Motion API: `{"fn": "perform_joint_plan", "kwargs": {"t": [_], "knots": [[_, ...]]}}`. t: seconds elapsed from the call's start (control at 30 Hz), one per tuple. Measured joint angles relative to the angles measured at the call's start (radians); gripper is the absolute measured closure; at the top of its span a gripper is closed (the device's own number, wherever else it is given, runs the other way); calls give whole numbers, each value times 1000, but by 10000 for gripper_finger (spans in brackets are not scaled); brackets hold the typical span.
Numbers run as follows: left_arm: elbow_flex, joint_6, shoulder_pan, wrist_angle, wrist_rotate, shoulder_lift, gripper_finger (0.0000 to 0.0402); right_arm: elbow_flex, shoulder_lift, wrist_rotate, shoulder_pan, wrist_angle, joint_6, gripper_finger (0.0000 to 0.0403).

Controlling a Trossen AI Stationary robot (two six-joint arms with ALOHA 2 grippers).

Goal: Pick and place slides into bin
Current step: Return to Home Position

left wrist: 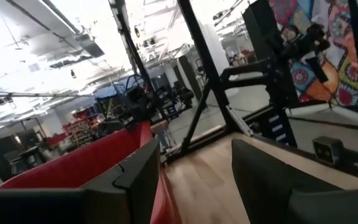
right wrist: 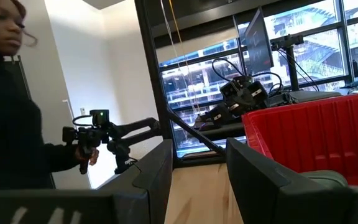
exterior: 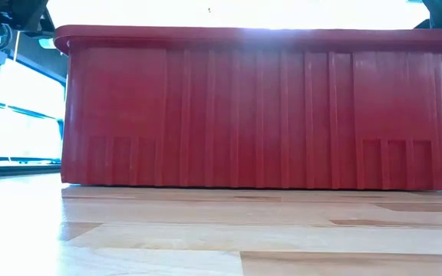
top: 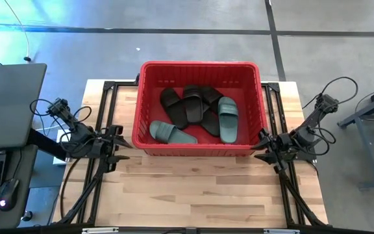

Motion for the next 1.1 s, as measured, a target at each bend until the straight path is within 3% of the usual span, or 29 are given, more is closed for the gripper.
{"fn": "perform_joint_plan", "kwargs": {"t": [0.87,1.1], "knots": [[0,6,0,-127,-5,0,218,-2,0,0,0,-1,-2,263],[0,6,0,-127,-5,0,218,-2,2,-4,0,-14,-203,263]]}}
